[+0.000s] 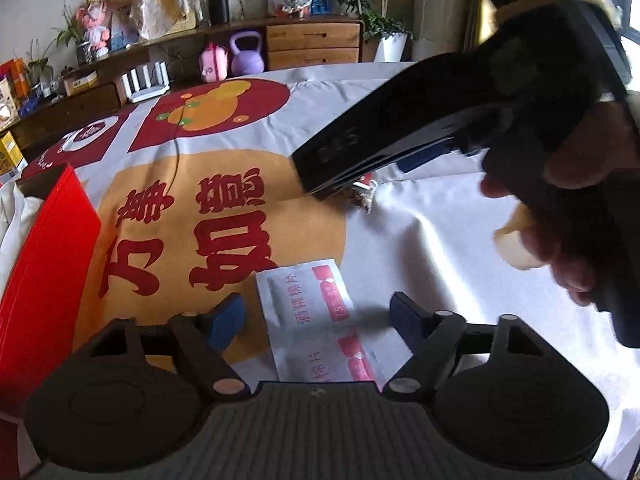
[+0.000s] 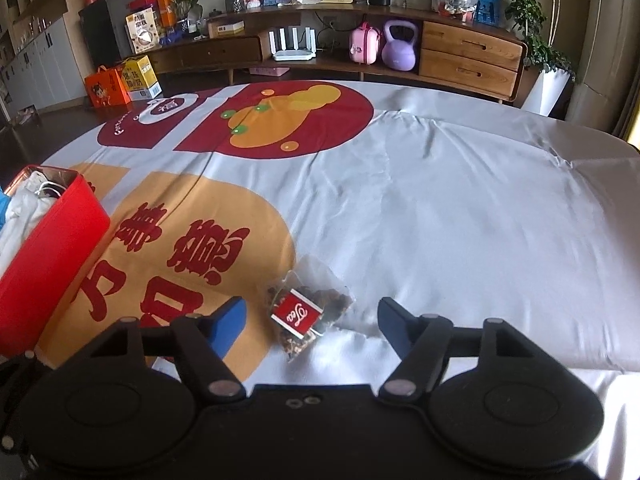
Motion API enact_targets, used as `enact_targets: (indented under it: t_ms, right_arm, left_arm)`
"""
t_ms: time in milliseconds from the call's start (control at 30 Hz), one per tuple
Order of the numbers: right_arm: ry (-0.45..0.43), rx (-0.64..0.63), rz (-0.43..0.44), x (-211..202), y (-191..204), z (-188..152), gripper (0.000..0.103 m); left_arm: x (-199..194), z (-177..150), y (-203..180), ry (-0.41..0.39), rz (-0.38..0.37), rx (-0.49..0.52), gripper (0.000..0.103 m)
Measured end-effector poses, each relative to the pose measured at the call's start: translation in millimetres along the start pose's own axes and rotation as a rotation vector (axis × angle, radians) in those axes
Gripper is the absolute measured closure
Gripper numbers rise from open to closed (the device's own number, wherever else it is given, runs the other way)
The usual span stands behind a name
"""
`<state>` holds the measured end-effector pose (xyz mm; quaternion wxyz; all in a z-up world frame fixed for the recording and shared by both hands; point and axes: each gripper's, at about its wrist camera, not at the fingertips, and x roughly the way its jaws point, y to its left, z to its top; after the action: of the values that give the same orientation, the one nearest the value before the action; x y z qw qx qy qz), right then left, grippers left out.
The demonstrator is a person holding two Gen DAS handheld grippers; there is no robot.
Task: Organize soft objects
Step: 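Move the left tool to the wipes packet while the right moves to the tea bag, then grasp the wipes packet with the left gripper while the right grasps the tea bag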
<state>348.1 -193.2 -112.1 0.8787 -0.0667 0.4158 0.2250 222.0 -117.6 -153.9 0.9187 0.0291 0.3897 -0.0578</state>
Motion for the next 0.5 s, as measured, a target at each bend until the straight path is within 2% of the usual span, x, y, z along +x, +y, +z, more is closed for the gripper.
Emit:
enact_targets:
  t_ms: [100, 233, 267, 300, 433, 500]
  right_arm:
    - [0.005, 0.002, -0.004, 4, 2, 2, 0.042]
    - [0.013, 0.004, -0.013, 8, 4, 1, 0.049]
    - [0.014, 0.007, -0.011, 9, 4, 1, 0.05]
    - [0.013, 0.007, -0.006, 9, 4, 1, 0.053]
    - [0.005, -0.008, -0.001, 7, 9, 0, 0.07]
    - [0.0, -0.011, -0.002, 5, 11, 0, 0.074]
  left_arm:
    - [-2, 0, -3, -0.008, -0.01, 0.015, 0.041]
    - [-3, -1, -4, -0.013, -0.016, 0.022, 0.048]
    - [-3, -1, -4, -0.015, -0.014, 0.021, 0.055]
    - [-3, 0, -3, -0.016, -0.014, 0.021, 0.057]
    - [-4, 0, -1, -0.01, -0.017, 0.021, 0.062]
    - [-5, 0, 0, -0.008, -0.02, 0.019, 0.063]
